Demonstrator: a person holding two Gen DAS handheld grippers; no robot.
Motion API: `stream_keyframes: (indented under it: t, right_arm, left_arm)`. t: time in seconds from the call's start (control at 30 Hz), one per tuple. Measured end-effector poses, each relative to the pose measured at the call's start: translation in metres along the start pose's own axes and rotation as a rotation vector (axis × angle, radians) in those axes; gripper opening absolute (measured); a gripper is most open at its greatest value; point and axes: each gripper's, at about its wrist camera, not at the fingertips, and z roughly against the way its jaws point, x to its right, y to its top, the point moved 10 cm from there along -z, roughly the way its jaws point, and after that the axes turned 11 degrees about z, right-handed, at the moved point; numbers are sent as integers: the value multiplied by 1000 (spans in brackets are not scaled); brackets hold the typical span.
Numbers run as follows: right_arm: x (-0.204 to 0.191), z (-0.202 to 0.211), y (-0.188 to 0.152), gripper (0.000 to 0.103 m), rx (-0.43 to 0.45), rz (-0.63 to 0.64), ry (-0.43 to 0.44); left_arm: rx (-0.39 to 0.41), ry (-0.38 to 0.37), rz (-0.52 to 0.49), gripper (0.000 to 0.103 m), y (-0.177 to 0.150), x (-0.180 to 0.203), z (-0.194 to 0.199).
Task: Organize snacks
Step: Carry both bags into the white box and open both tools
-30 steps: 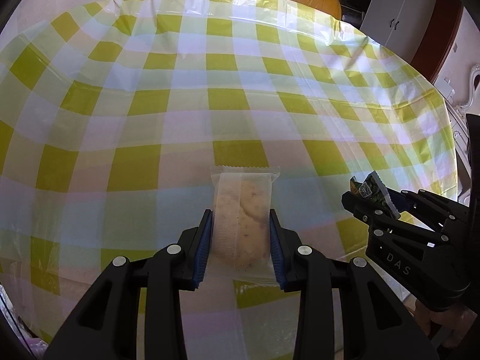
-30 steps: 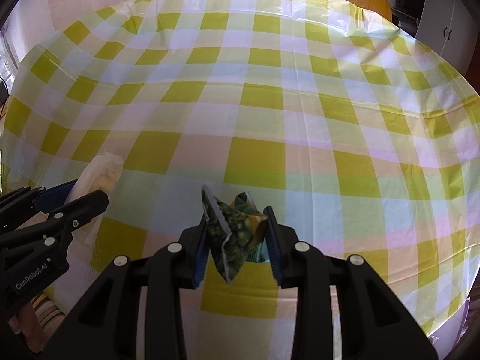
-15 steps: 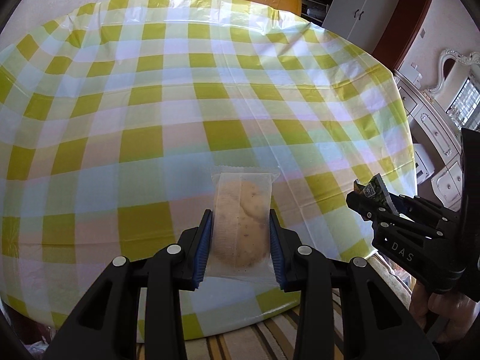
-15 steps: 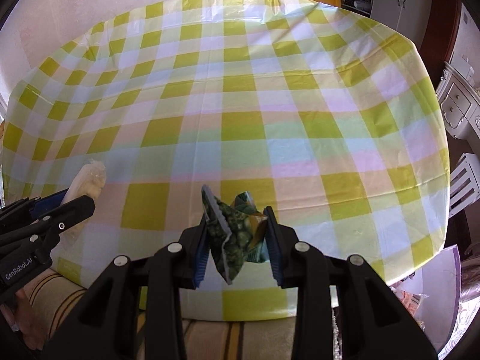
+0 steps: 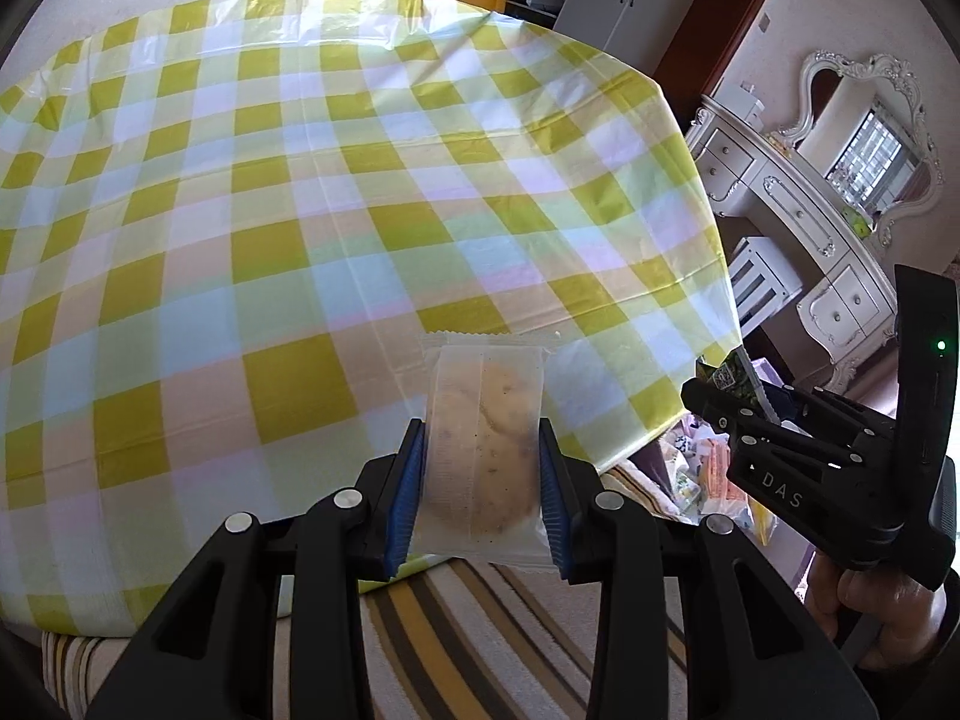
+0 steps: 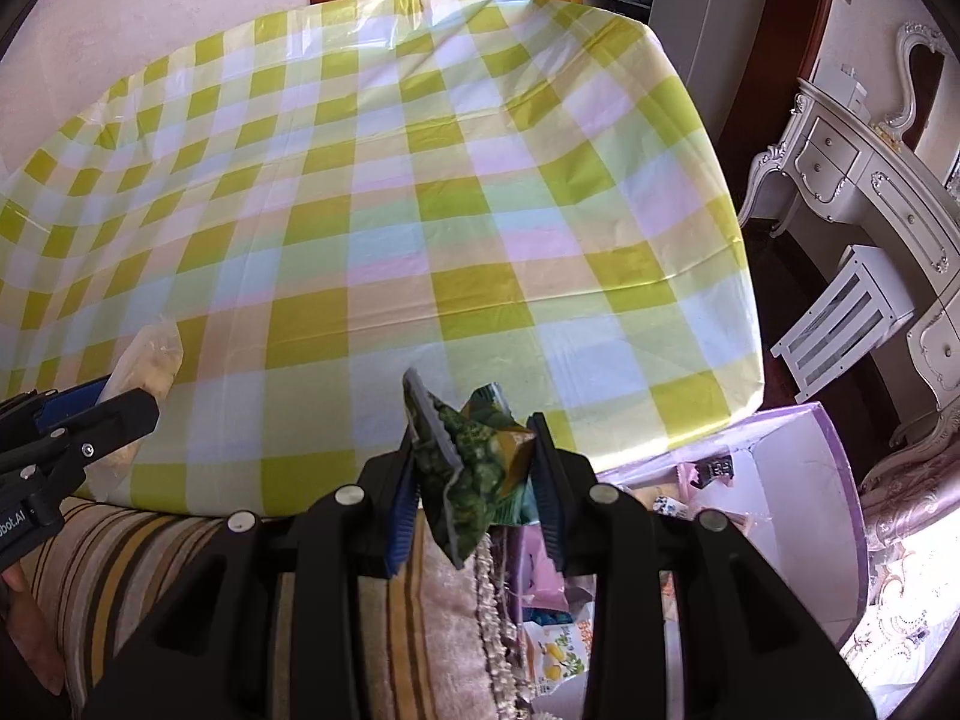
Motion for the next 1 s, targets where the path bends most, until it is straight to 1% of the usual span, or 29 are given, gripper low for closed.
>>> stream_keyframes:
  t: [0.3, 0.43, 0.7, 1.0]
  right_arm:
    - [60, 11, -41, 34, -36, -64, -127]
    - [85, 18, -60, 34, -46, -93, -169]
    - [135, 33, -93, 34, -47, -172, -237]
    - [178, 48, -126, 35, -37, -267, -273]
  left_arm:
    - [-69, -82, -36, 34, -27, 62, -15]
    - [-102, -110, -59, 34, -42, 91, -22]
    - [-156, -130, -128, 34, -66, 142, -37]
    - [-213, -143, -192, 35, -91, 186, -55]
